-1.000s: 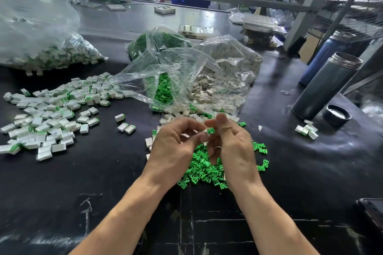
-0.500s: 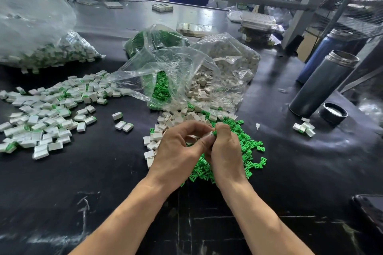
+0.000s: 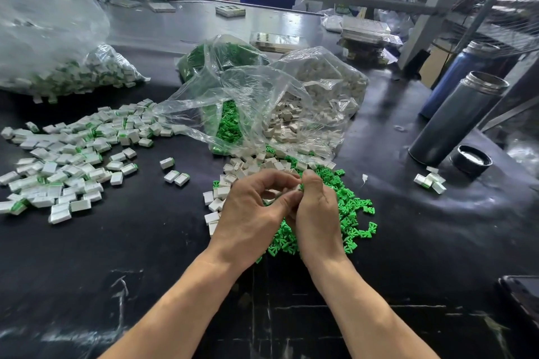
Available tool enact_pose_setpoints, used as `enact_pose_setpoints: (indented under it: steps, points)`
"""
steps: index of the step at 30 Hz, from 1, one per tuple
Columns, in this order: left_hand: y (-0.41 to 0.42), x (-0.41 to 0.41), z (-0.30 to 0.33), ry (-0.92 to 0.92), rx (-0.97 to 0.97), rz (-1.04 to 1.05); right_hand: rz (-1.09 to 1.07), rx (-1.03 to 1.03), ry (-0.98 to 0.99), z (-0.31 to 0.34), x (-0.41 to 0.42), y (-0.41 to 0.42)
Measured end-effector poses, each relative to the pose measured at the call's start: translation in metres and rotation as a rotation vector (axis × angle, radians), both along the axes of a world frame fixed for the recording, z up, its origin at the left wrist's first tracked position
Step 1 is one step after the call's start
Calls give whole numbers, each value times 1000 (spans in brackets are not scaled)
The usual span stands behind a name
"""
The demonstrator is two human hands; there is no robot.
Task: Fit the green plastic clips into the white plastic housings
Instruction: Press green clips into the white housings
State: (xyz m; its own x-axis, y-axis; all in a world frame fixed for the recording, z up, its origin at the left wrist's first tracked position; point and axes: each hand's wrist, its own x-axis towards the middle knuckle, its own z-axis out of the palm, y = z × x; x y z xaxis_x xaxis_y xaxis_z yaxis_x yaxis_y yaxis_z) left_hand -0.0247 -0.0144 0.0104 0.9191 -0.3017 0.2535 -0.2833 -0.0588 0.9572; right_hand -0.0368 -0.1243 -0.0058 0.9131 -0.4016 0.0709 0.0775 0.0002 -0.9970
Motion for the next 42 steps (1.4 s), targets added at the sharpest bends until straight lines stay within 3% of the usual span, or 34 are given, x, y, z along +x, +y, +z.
enact_pose_setpoints:
  steps: [28,42]
  points:
    - [-4,-5,0,-27,-33,60,-132,-72,1,3,4,4]
    - [-1,-1,0,16,-38,104,-19,-103,29,5,-2,0]
